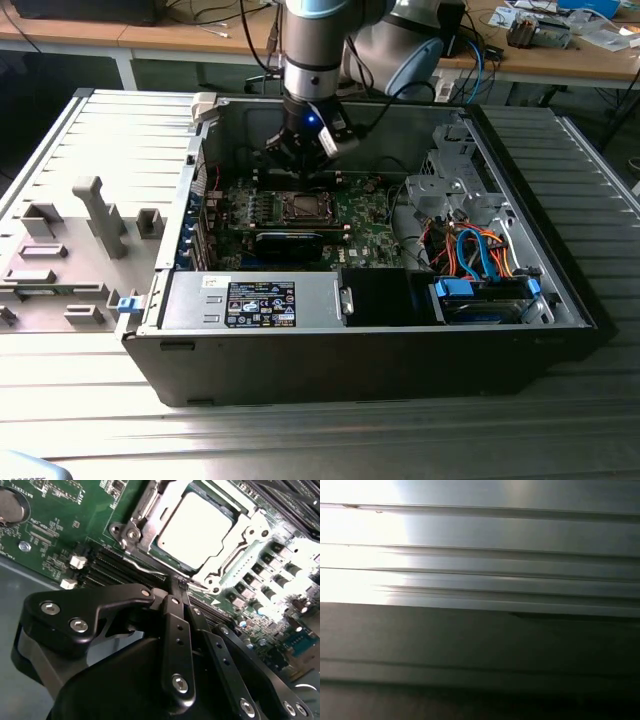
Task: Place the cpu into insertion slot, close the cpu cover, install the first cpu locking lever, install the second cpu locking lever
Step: 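Install the first cpu locking lever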
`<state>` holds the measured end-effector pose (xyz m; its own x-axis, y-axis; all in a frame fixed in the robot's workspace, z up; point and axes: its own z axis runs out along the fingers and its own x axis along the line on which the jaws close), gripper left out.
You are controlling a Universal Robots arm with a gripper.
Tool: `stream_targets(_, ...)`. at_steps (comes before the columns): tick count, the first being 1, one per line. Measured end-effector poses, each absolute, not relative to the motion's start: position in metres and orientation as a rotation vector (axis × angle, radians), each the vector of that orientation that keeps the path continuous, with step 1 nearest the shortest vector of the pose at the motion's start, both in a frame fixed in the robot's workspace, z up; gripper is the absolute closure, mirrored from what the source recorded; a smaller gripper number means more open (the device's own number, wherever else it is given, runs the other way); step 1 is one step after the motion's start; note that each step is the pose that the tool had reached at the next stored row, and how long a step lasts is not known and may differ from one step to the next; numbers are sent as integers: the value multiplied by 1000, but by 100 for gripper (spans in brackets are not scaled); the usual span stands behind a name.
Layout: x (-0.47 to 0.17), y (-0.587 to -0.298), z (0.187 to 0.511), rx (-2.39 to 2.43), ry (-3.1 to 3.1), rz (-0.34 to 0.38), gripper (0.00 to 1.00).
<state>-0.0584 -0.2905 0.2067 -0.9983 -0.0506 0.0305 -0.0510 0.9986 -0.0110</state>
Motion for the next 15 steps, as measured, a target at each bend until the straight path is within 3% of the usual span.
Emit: stream_targets(15, -39, -292, 204, 79, -3109, 11, 89)
